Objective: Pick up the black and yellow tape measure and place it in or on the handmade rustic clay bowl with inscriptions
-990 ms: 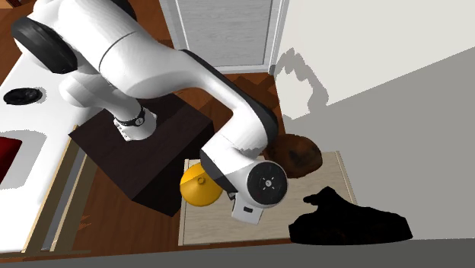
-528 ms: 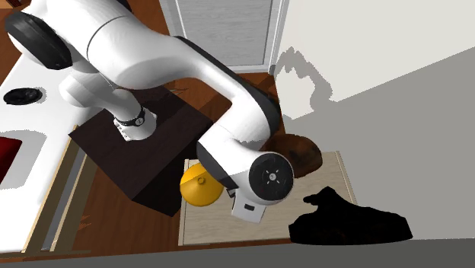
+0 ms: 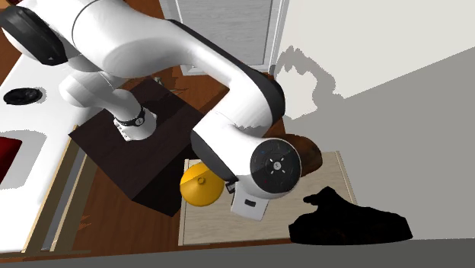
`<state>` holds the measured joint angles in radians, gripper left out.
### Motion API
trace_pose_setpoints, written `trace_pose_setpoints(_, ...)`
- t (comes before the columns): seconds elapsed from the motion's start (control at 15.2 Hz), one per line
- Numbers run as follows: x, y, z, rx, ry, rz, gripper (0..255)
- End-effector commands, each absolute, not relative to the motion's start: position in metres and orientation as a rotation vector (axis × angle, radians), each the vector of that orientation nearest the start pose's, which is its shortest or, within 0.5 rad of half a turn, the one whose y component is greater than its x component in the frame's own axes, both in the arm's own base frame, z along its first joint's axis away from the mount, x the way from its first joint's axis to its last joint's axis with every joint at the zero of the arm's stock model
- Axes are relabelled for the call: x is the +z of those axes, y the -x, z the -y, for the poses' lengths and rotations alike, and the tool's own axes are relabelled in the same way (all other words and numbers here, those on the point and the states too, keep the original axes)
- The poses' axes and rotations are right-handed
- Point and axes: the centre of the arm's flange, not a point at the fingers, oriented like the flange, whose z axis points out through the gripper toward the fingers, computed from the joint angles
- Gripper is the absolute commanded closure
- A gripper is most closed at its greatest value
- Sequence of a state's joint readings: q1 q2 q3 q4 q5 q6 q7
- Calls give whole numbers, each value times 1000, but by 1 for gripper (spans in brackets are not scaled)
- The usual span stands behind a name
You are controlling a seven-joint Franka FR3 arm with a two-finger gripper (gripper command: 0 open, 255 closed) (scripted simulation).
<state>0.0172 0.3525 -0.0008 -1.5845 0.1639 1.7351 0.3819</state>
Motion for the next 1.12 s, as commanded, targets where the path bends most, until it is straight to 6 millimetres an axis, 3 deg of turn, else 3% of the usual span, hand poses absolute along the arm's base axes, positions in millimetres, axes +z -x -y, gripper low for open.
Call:
trace_pose_setpoints(0.0, 431, -640, -25, 346, 2944, -610, 255)
trace_pose_setpoints(0.46, 463, -640, -25, 346, 2944, -610, 255)
trace_pose_setpoints(1.06, 459, -686, -134, 346, 2944, -610, 255)
